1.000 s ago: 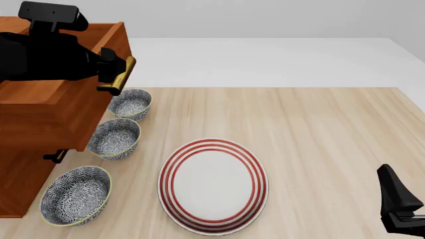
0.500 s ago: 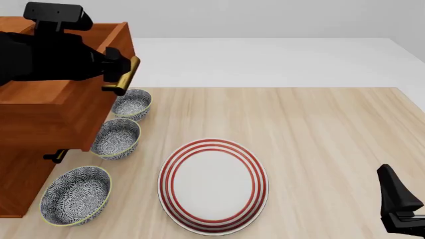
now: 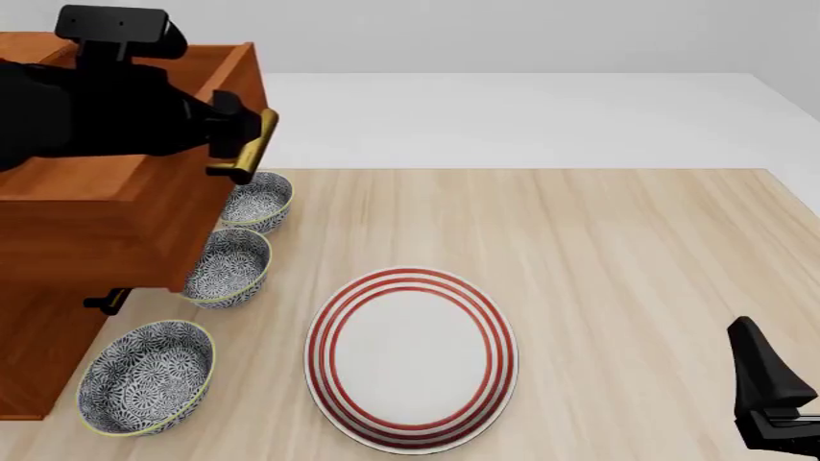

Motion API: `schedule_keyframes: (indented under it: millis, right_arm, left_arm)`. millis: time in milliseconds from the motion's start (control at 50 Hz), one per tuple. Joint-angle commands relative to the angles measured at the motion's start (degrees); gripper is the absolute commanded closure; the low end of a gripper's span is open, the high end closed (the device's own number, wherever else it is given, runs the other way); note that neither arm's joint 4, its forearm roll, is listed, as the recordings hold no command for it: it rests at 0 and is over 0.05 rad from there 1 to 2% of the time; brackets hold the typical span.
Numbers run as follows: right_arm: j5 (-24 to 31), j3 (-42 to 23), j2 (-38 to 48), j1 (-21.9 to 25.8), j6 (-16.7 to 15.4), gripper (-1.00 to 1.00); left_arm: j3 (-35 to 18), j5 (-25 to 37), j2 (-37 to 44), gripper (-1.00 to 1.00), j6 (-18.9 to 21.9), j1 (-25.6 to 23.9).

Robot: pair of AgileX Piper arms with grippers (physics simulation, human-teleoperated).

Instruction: Open the top drawer of the cabinet.

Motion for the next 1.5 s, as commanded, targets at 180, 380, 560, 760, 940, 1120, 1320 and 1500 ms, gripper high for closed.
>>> schedule_keyframes:
  millis: [180,380,560,760,940,1120,1320,1500]
  right_arm:
    - [0.0,0.0,0.0,0.0,0.0,-1.0]
    - [0.0,0.0,0.0,0.0,0.0,-1.0]
    - [0.0,0.0,0.0,0.0,0.0,-1.0]
    - [0.0,0.0,0.0,0.0,0.0,-1.0]
    - [0.0,0.0,0.0,0.0,0.0,-1.0]
    - [0.0,0.0,0.0,0.0,0.0,-1.0]
    - [0.0,0.0,0.0,0.0,0.0,-1.0]
    - [0.0,0.0,0.0,0.0,0.0,-1.0]
  left_arm:
    - [4.9,0.7,1.1,-1.0,3.3,-3.3]
    - [4.8,0.9,0.9,-1.0,2.9,-4.1]
    - [4.7,1.1,0.9,-1.0,2.5,-5.1]
    - [2.3,3.1,-0.2,-1.0,2.7,-5.4]
    - [-1.1,5.5,-1.9,-1.0,2.9,-5.0]
    - [-3.8,7.4,-3.2,-1.0,2.4,-5.0]
    - [-8.0,9.8,-4.2,-1.0,2.5,-4.6]
    - [-10.6,11.5,-5.4,-1.0,2.6,-4.4]
